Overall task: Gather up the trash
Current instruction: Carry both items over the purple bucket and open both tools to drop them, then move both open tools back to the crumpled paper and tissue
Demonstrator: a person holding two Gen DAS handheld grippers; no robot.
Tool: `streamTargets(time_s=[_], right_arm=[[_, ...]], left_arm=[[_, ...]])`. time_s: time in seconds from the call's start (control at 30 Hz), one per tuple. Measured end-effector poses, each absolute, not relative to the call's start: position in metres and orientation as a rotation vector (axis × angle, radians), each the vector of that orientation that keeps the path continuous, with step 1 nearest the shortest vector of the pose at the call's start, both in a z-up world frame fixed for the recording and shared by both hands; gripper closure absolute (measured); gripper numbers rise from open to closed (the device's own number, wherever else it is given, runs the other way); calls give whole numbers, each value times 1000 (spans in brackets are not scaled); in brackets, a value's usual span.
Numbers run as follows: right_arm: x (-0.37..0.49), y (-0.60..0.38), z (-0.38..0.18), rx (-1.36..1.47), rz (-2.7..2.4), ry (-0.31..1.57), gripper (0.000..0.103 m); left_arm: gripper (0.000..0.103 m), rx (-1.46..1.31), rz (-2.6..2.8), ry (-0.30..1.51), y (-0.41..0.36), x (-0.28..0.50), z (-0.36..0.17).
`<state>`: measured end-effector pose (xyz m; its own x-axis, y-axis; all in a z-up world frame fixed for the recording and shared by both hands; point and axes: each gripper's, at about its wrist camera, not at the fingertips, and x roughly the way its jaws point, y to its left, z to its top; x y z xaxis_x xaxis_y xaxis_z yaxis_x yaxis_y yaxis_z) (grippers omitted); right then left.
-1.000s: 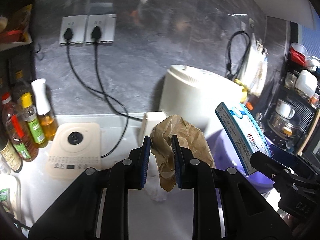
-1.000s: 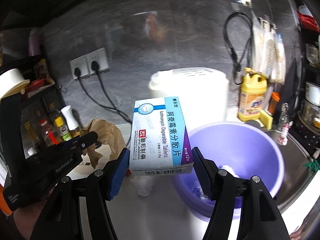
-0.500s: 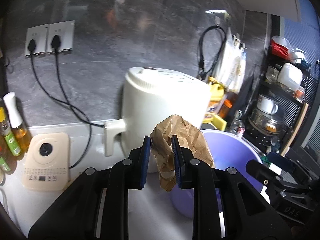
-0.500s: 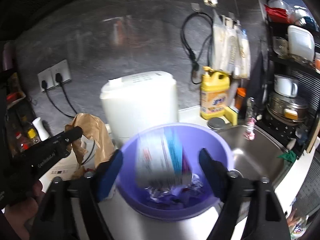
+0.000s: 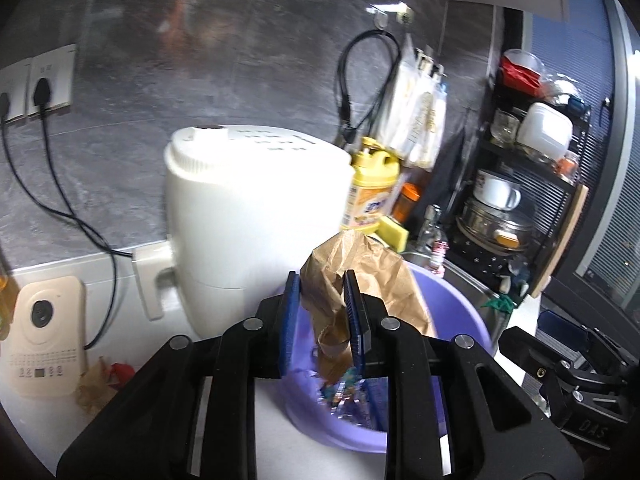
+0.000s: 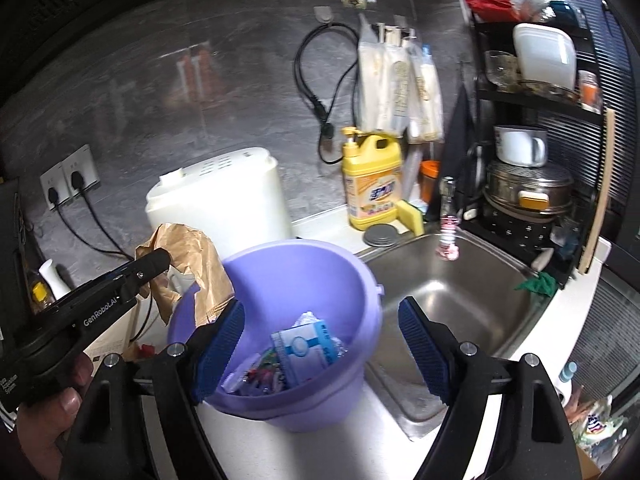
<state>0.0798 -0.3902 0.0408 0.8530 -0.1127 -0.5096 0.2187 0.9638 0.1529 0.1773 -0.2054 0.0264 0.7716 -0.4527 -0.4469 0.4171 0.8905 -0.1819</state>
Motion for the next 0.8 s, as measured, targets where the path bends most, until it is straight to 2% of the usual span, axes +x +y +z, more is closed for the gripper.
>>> streamTargets(time_s=[0.07,0.1,0.13,0.2,0.5,0.8], right_arm=[[77,-393,41,215,-187,522,25],[77,-394,40,217,-189,524,25],[76,-394,40,219,-192,525,25],[76,-393,40,220,-189,527,25],[85,-363,38,200,-119,536,24],[93,-314,37,161,-11,545,17]], left_arm=[[47,-68,-482,505,-210,177,26],[27,-67,-473,491,-210,175,26],[17,-67,-464,468,-208,171,28],[9,-64,-456,453,-203,169,29],[6,-95,-364,490,-155,168,23],[6,-121,-221,491,-95,153,17]])
